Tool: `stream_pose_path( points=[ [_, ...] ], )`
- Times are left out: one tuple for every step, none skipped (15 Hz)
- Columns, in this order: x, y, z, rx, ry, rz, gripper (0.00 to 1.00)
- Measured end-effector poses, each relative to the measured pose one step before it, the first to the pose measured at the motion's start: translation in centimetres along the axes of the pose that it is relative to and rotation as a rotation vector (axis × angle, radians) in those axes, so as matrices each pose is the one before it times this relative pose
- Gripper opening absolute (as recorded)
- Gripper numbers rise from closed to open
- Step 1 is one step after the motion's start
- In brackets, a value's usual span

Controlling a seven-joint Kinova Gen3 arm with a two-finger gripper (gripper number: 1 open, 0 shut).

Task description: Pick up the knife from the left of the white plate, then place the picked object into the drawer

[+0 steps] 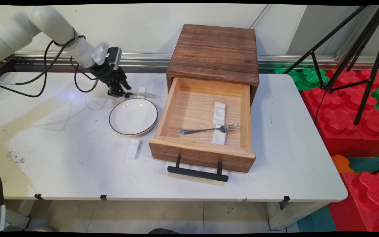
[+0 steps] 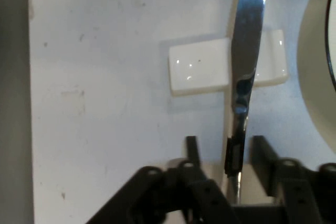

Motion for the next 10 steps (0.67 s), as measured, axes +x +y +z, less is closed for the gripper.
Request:
stream_pose_path(
  points=[
    [0.005,0.004,0.009,-0.00211,-0.00085,0.00449,0.0],
    [0.013,0.012,0.009,-0.00302,-0.00111,0.00622,0.0],
    [0.01,0.01,0.011,-0.00211,-0.00079,0.00353,0.0],
    [0.026,0.004,0.013,-0.00267,-0.00094,0.00507,0.0],
    [0.007,0.003,-0.001,-0.00162,-0.00074,0.00285,0.0],
    [0.005,0.003,0.0,-0.00221,-0.00095,0.00319,0.0],
    [0.008,0.001,-0.007,-0.00146,-0.00066,0.00242,0.0],
    [-0.012,0.013,-0.027,-0.00186,-0.00094,0.00272,0.0],
    [-0.011,0.009,-0.031,-0.00251,-0.00122,0.00314,0.0],
    [0.018,-0.007,-0.05,-0.00184,-0.00106,0.0041,0.0]
  ],
)
